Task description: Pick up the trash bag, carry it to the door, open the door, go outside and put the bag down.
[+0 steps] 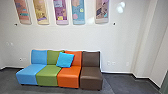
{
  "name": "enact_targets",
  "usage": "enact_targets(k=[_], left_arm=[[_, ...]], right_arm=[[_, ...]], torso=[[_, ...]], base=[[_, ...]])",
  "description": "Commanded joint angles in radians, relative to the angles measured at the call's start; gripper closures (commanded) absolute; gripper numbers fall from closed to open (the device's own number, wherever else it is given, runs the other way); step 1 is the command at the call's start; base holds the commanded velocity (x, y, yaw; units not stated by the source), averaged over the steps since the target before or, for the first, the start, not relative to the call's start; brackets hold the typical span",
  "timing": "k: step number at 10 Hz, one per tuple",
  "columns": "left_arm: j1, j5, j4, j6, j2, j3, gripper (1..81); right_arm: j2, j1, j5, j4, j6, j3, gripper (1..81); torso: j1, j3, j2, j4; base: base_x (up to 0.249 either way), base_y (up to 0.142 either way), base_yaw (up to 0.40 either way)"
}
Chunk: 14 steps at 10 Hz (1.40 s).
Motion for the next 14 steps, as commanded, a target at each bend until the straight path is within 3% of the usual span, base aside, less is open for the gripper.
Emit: enact_targets(k=[1, 4, 7, 8, 10, 11, 14], left_arm=[[-0.058, 0.062, 0.000, 0.005, 0.020, -0.035, 81.1], [-0.058, 0.062, 0.002, 0.006, 0.039, -0.081, 81.1], [-0.055, 0.062, 0.003, 0.006, 0.039, -0.107, 81.1], [-0.052, 0.059, 0.003, 0.006, 0.039, -0.107, 81.1], [-0.052, 0.056, 0.005, 0.006, 0.045, -0.108, 81.1], [-0.052, 0.056, 0.005, 0.006, 0.044, -0.108, 81.1], [-0.052, 0.056, 0.003, 0.006, 0.045, -0.108, 81.1]], right_arm=[[0.005, 0.056, -0.067, 0.005, -0.006, -0.027, 1.0], [0.069, 0.041, -0.067, -0.006, -0.006, -0.139, 1.0], [0.168, 0.032, -0.067, -0.051, -0.006, -0.285, 1.0], [0.188, 0.019, -0.055, -0.063, -0.006, -0.300, 1.0], [0.211, 0.004, 0.004, -0.185, 0.013, -0.326, 1.0], [0.214, 0.001, 0.004, -0.207, 0.014, -0.336, 1.0], [0.218, 0.007, 0.011, -0.199, 0.014, -0.340, 1.0]], torso=[[0.000, -0.002, 0.000, 0.000], [-0.001, 0.031, -0.001, 0.000], [-0.002, 0.030, -0.001, 0.000], [-0.002, 0.030, -0.001, 0.000], [-0.002, 0.030, -0.001, 0.000], [-0.002, 0.030, -0.001, 0.000], [-0.002, 0.030, -0.001, 0.000]], base=[[0.000, 0.000, 0.000], [0.000, 0.000, 0.000], [0.000, 0.000, 0.000], [0.000, 0.000, 0.000], [0.000, 0.000, 0.000], [0.000, 0.000, 0.000], [0.000, 0.000, 0.000]])
